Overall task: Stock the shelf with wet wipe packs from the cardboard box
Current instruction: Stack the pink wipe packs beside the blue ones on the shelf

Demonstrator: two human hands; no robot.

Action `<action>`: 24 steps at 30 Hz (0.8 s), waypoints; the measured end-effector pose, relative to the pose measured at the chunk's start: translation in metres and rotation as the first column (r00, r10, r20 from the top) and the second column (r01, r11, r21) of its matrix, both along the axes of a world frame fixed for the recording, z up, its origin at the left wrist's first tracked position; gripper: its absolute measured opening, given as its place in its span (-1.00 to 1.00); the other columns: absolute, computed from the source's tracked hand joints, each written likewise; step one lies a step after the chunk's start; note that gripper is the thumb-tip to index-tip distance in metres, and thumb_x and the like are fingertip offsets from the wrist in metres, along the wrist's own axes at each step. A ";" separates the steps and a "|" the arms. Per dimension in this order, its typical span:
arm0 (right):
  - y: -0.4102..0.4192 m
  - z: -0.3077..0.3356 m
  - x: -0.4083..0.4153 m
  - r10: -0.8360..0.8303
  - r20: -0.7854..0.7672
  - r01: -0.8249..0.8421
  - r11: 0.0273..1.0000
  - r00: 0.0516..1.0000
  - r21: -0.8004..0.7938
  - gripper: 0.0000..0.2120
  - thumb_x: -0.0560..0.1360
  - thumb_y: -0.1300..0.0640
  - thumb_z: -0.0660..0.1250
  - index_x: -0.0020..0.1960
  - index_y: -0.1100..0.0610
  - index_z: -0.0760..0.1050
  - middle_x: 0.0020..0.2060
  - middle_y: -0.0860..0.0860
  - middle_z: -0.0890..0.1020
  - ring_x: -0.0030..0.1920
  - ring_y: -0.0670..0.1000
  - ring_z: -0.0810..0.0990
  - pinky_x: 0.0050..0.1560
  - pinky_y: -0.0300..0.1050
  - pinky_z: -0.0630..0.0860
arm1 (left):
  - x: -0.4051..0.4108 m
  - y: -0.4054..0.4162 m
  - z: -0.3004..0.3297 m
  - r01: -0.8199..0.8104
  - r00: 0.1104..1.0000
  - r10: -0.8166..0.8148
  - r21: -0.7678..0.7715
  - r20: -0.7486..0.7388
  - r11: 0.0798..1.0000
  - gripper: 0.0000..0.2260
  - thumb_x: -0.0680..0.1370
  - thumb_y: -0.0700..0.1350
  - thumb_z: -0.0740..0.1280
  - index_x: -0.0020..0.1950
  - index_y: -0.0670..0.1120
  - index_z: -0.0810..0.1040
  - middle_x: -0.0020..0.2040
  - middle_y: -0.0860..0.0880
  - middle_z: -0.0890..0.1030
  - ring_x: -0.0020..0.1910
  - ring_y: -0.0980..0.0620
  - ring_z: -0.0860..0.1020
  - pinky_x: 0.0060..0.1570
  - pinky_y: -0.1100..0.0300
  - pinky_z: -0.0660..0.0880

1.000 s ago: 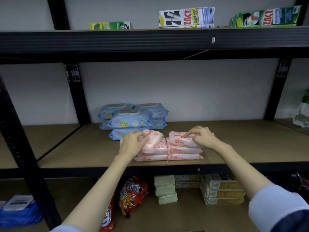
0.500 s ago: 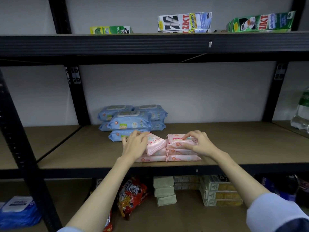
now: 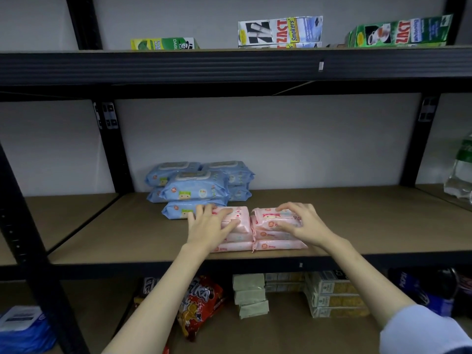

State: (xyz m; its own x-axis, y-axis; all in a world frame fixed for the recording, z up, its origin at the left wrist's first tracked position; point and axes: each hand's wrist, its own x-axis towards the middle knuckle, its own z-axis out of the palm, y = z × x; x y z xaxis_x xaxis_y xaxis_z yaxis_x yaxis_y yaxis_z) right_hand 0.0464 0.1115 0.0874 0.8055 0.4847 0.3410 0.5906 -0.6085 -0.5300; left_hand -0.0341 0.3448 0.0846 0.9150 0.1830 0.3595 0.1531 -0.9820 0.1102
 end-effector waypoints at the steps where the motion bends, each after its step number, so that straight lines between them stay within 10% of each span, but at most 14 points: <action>1: -0.001 0.001 -0.002 -0.002 0.004 0.002 1.000 1.000 -0.007 -0.59 0.42 -0.12 0.37 0.24 -0.17 0.39 0.35 0.01 0.37 0.38 0.08 0.18 0.33 0.03 0.23 | 0.000 0.001 -0.001 0.008 1.000 -0.008 -0.012 0.028 1.000 -0.56 0.52 0.31 0.05 0.36 0.23 0.33 0.37 -0.02 0.32 0.33 -0.04 0.23 0.33 -0.07 0.15; 8: -0.006 0.003 -0.004 -0.122 0.003 0.120 0.980 0.993 -0.159 -0.49 0.41 -0.36 0.18 0.34 -0.32 0.28 0.51 0.02 0.10 0.47 0.13 0.06 0.40 0.18 0.06 | 0.001 0.011 -0.015 0.178 0.977 -0.167 -0.077 0.131 0.981 -0.03 0.15 0.59 -0.35 0.32 0.22 0.39 0.38 0.12 0.36 0.40 0.14 0.25 0.37 0.05 -0.07; 13: 0.011 0.006 -0.001 -0.170 0.118 0.195 0.948 0.978 -0.251 -0.59 0.58 -0.22 -0.10 0.39 -0.30 0.22 0.51 -0.04 0.09 0.50 0.04 0.04 0.41 0.24 -0.04 | 0.005 0.004 -0.011 0.153 0.981 -0.147 -0.041 0.123 0.987 -0.24 0.28 0.41 -0.23 0.34 0.21 0.38 0.31 0.07 0.40 0.33 0.10 0.33 0.39 0.10 0.00; 24: 0.039 0.014 0.006 -0.054 0.022 0.058 0.845 0.998 -0.532 -0.57 0.53 -0.28 -0.02 0.40 -0.36 0.13 0.51 -0.11 0.09 0.51 0.06 -0.01 0.39 0.27 0.02 | 0.010 0.004 -0.012 0.151 0.981 -0.146 -0.034 0.124 0.988 -0.22 0.27 0.42 -0.22 0.33 0.20 0.39 0.27 0.07 0.40 0.28 0.07 0.36 0.28 0.13 0.18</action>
State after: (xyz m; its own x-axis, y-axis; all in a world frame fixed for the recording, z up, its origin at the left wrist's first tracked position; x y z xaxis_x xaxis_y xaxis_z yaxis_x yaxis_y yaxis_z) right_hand 0.0519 0.1507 0.1016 0.8355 0.5473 0.0484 0.5490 -0.8283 -0.1119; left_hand -0.0237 0.3493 0.0728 0.8835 0.0661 0.4637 -0.0112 -0.9867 0.1620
